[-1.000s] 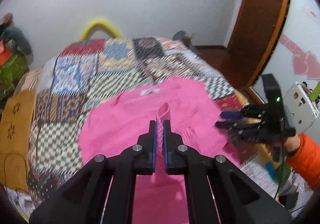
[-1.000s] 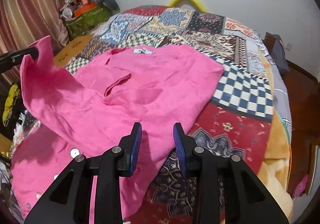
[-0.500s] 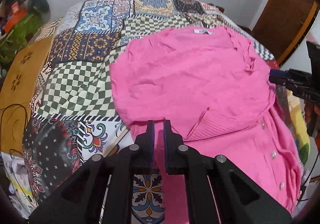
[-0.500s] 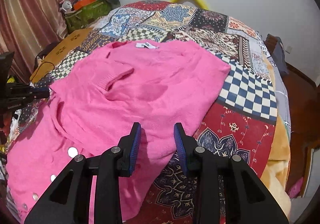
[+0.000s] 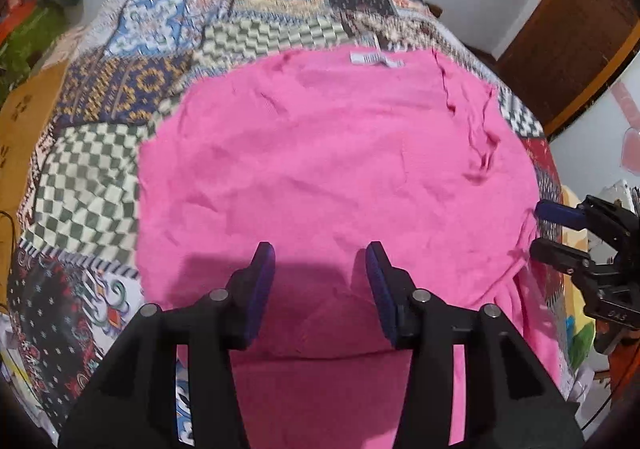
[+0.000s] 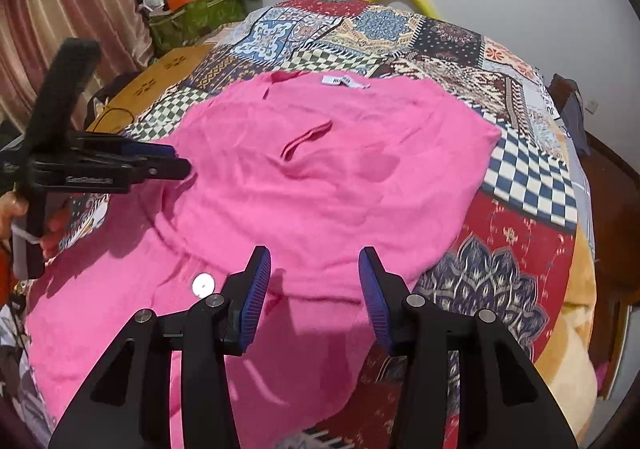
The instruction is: Fold small clothes
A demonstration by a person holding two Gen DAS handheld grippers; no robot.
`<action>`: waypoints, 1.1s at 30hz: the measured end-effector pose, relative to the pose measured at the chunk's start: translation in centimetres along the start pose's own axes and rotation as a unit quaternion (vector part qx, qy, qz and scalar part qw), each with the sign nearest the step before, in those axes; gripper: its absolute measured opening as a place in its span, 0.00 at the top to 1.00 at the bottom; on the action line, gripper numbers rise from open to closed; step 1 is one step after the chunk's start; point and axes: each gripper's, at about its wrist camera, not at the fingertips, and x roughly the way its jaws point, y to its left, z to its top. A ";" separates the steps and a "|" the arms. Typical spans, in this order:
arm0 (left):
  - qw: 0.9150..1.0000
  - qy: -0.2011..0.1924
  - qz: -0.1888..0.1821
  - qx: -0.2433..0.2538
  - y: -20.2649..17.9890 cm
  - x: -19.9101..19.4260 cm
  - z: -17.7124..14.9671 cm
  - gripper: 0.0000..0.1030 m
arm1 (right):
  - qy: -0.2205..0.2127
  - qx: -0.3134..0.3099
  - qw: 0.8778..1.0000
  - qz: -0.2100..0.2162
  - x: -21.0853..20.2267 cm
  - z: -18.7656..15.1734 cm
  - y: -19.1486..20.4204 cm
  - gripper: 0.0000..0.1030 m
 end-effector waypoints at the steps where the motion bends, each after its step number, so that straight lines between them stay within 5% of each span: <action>1: 1.000 0.002 0.006 0.007 -0.2 -0.1 -0.6 0.55 | 0.001 0.001 1.000 0.000 -0.2 -0.2 0.1 0.59; 7: 0.999 -0.009 0.034 0.021 0.8 -2.4 -4.3 0.41 | 0.002 0.006 1.000 -0.004 -2.2 -2.0 0.4 0.57; 17: 0.998 -0.032 0.043 -0.033 4.9 -8.8 -10.3 0.40 | 0.010 0.036 0.999 0.013 -4.9 -6.7 2.0 0.44; 25: 0.999 0.008 0.005 -0.039 4.7 -8.2 -15.0 0.40 | 0.036 0.065 0.996 0.047 -2.9 -9.8 3.5 0.44; 29: 0.999 -0.005 -0.013 -0.044 3.7 -7.9 -15.4 0.40 | 0.016 0.084 0.994 0.073 -2.6 -9.7 3.4 0.82; 30: 0.999 -0.007 -0.014 -0.044 3.5 -7.9 -15.4 0.44 | 0.016 0.085 0.993 0.077 -2.6 -9.5 3.4 0.94; 31: 0.999 -0.010 -0.017 -0.042 3.2 -7.9 -15.5 0.49 | 0.016 0.084 0.993 0.077 -2.5 -9.4 3.4 0.95; 33: 0.999 -0.014 -0.023 -0.029 2.6 -8.1 -15.2 0.96 | 0.012 0.080 0.994 0.077 -2.7 -9.0 3.1 0.96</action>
